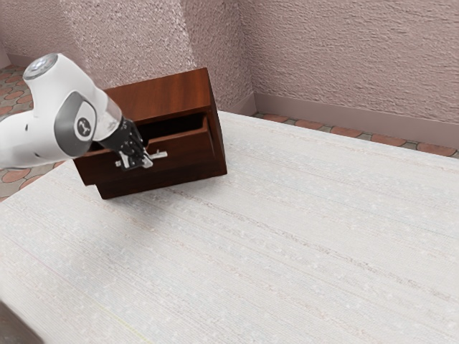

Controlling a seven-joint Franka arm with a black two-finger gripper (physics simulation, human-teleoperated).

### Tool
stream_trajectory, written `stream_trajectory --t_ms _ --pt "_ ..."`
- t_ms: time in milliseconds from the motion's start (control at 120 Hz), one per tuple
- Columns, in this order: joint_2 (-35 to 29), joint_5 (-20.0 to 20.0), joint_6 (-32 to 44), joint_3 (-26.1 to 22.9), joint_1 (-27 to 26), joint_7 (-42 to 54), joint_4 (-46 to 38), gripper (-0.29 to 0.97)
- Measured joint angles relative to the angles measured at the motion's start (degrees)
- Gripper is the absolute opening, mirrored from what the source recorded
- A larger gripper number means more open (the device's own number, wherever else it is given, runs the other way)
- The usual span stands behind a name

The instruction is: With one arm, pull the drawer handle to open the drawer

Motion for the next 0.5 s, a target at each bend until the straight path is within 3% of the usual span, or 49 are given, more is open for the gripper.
stream_trajectory --t_ms 500 --pt "-8.75 4.08 -0.26 0.02 -3.37 -1.03 -8.82 -0.11"
